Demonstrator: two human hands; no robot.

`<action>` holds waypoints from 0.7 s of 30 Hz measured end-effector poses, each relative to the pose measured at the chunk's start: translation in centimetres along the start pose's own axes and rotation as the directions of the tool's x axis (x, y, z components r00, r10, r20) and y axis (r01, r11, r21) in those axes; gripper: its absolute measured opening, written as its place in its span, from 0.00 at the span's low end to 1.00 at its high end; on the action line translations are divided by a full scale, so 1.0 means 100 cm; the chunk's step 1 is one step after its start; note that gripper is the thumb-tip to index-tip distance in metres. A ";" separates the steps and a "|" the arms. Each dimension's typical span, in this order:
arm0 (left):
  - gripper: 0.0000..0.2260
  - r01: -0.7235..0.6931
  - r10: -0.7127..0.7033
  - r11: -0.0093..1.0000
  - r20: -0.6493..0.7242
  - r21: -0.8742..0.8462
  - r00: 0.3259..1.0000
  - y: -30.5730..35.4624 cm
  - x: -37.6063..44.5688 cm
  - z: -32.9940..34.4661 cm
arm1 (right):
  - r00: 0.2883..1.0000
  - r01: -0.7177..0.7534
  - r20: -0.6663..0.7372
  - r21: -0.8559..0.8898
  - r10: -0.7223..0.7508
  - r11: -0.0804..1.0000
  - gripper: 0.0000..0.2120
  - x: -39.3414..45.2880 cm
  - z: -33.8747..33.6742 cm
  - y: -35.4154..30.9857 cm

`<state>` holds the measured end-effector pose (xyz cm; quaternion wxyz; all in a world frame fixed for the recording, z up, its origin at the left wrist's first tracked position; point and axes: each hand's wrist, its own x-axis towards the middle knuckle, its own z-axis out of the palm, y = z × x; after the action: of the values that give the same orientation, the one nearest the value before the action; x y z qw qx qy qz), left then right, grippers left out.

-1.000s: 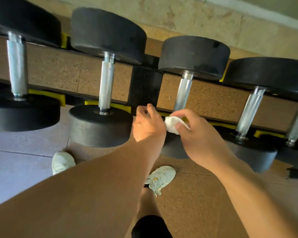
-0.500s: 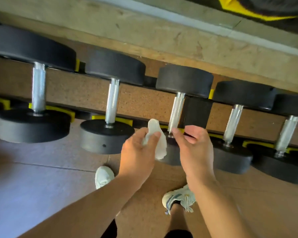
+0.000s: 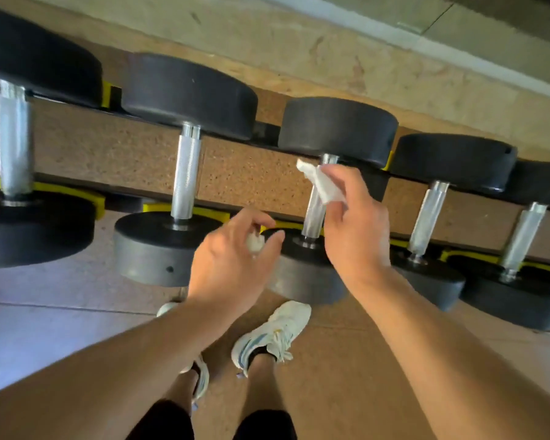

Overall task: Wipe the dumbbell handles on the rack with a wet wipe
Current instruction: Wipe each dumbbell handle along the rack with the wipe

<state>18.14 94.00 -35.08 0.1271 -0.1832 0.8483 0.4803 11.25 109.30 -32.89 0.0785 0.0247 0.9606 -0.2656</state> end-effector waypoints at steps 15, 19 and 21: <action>0.10 0.599 -0.660 0.749 -0.236 -0.283 0.713 0.028 0.051 0.094 | 0.543 0.837 0.642 -0.363 -0.541 0.410 0.23 0.079 0.013 0.073; 0.11 0.543 -0.660 0.748 -0.335 -0.382 0.673 0.023 0.050 0.100 | 0.489 0.856 0.674 -0.248 -0.554 0.454 0.22 0.066 0.014 0.081; 0.13 0.538 -0.657 0.752 -0.358 -0.382 0.664 0.024 0.049 0.099 | 0.501 0.800 0.701 -0.152 -0.507 0.580 0.20 0.045 0.016 0.083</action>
<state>13.06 102.74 -40.18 0.0451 -0.5781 0.6781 0.4516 7.82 115.65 -39.22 0.2642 -0.4572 0.8486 -0.0323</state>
